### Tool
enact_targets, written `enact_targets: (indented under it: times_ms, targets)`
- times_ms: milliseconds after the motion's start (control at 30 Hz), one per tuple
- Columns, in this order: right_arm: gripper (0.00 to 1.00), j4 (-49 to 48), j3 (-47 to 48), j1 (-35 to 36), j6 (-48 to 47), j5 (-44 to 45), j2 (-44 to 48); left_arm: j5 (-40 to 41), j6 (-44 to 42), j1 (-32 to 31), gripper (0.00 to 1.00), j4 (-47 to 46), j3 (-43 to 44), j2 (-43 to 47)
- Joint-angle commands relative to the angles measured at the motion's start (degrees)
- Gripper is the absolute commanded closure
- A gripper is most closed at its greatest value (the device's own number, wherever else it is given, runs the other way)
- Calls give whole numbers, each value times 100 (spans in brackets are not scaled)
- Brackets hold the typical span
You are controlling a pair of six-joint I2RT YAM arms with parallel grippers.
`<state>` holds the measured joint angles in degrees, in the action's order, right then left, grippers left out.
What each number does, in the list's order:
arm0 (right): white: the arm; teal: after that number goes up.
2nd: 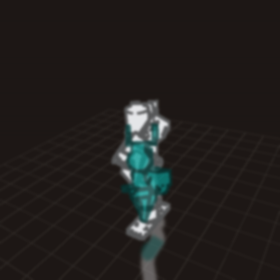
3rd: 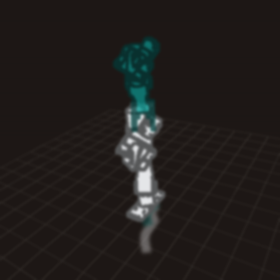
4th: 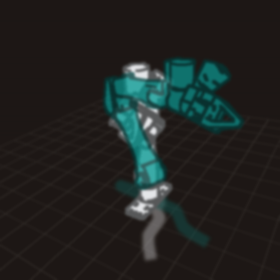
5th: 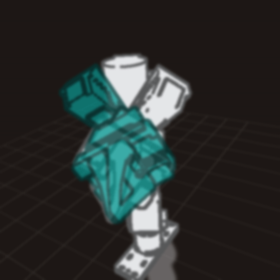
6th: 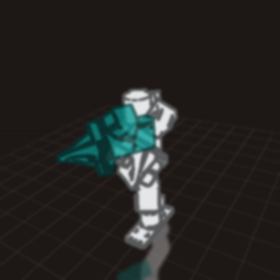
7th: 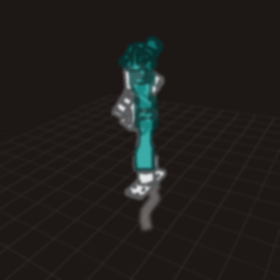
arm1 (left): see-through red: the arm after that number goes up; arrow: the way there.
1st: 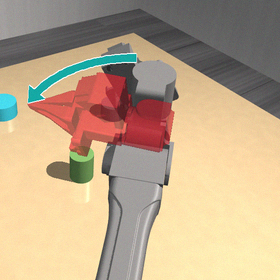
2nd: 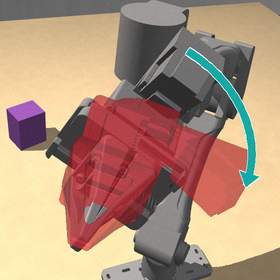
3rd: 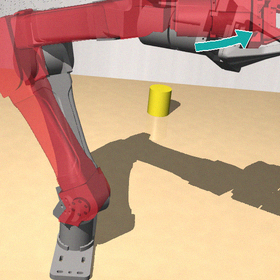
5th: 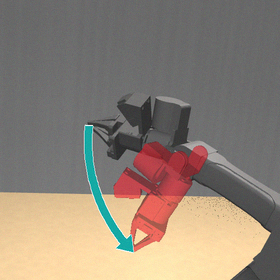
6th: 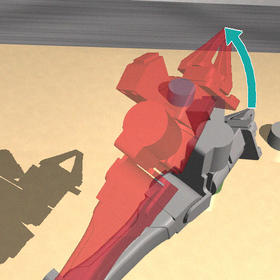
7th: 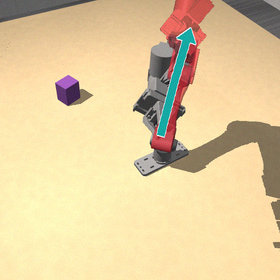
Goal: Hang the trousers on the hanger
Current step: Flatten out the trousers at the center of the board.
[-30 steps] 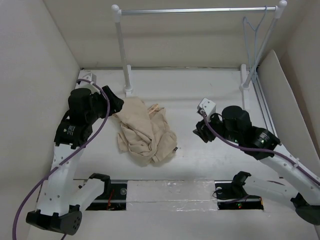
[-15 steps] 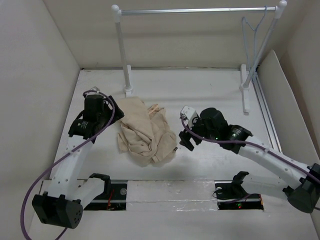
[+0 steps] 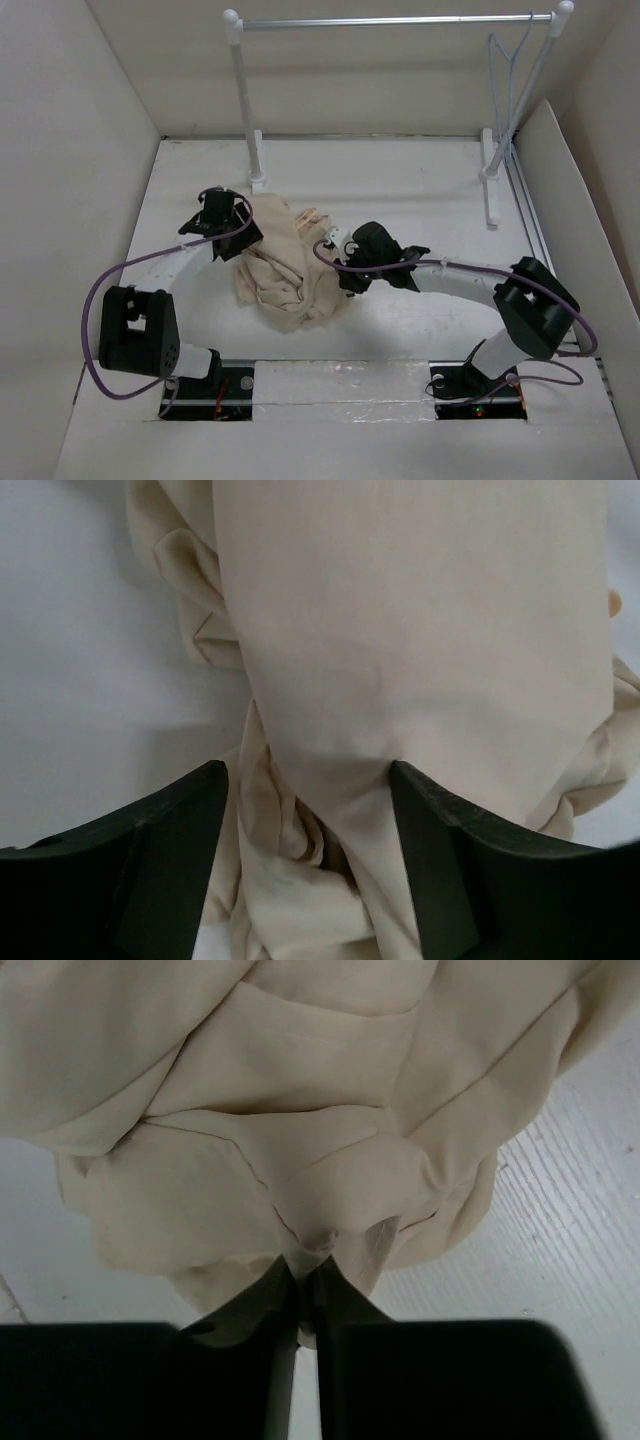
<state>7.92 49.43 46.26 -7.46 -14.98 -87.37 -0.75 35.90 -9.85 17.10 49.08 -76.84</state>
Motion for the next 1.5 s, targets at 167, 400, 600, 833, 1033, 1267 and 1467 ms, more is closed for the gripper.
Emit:
enact_targets:
  times_ms: [167,400,600,833,1033,1267,1467]
  targets:
    - [100,278,1276,59,-220,231,630,14,-171,150,100,-315,830,-465]
    - [100,2629,4162,59,-826,1461,1827,1269,-171,150,100,398,3337,888]
    - [100,3461,5786,59,-941,1806,2040,1938,-372,150,100,767,5509,961]
    - [100,3875,7010,59,-809,1200,2224,2404,-979,150,100,935,6939,828]
    - [100,3901,4976,-64,-502,1472,3006,2151,-1104,150,100,558,5388,995]
    - [100,4146,887,-1265,517,2159,3754,850,-665,150,100,300,2362,524]
    - [41,4751,232,-1488,203,559,3878,110,-145,150,100,390,816,606]
